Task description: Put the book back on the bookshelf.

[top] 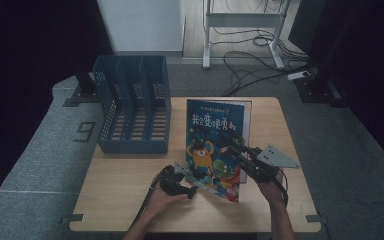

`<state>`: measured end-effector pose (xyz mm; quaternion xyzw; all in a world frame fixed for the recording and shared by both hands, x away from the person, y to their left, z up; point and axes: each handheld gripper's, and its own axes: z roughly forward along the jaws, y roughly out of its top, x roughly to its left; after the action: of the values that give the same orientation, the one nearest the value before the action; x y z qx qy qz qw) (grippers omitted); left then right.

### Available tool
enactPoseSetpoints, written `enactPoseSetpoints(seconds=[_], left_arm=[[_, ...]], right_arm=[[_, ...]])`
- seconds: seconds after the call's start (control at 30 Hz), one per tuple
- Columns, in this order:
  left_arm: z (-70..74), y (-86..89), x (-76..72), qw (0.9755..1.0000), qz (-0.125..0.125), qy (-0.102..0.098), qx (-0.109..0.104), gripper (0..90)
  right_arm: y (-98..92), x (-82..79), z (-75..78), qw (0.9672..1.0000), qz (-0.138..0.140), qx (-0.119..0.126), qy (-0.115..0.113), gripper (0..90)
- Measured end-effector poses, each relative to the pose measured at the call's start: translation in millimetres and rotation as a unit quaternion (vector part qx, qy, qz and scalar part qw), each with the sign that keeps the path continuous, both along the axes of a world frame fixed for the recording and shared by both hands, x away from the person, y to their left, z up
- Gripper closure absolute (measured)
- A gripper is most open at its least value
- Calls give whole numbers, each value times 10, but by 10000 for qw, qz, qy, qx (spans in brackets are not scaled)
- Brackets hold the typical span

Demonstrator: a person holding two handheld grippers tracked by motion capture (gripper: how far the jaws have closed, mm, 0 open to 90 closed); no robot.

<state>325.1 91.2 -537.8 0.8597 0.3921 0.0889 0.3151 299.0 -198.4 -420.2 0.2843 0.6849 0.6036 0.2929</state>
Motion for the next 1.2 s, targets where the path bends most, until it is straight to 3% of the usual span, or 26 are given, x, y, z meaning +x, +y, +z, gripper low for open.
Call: enactPoseSetpoints(seconds=[0.2,0.33,0.47,0.6,0.77,0.93,1.2], left_arm=[[-20,-18,-58,9999,49,-149,54,136],[-19,-2,-70,9999,33,-139,24,139],[-6,87,-35,9992,143,49,-364,166],[-6,107,-31,9993,156,2,-348,177],[70,98,-33,9980,180,-204,-575,186],[242,78,45,9972,120,-481,-555,191],[442,111,180,9935,-31,-670,-925,184]], right_arm=[[-41,-116,-13,9999,151,-33,-8,756],[-42,-181,-10,9998,180,-46,35,765],[-76,-213,-20,9995,267,7,155,773],[-98,-246,-24,9993,346,-37,170,777],[-107,-290,-17,9989,404,-135,180,778],[-113,-320,-32,9989,417,-144,136,778],[-136,-342,-51,9988,446,-153,138,778]])
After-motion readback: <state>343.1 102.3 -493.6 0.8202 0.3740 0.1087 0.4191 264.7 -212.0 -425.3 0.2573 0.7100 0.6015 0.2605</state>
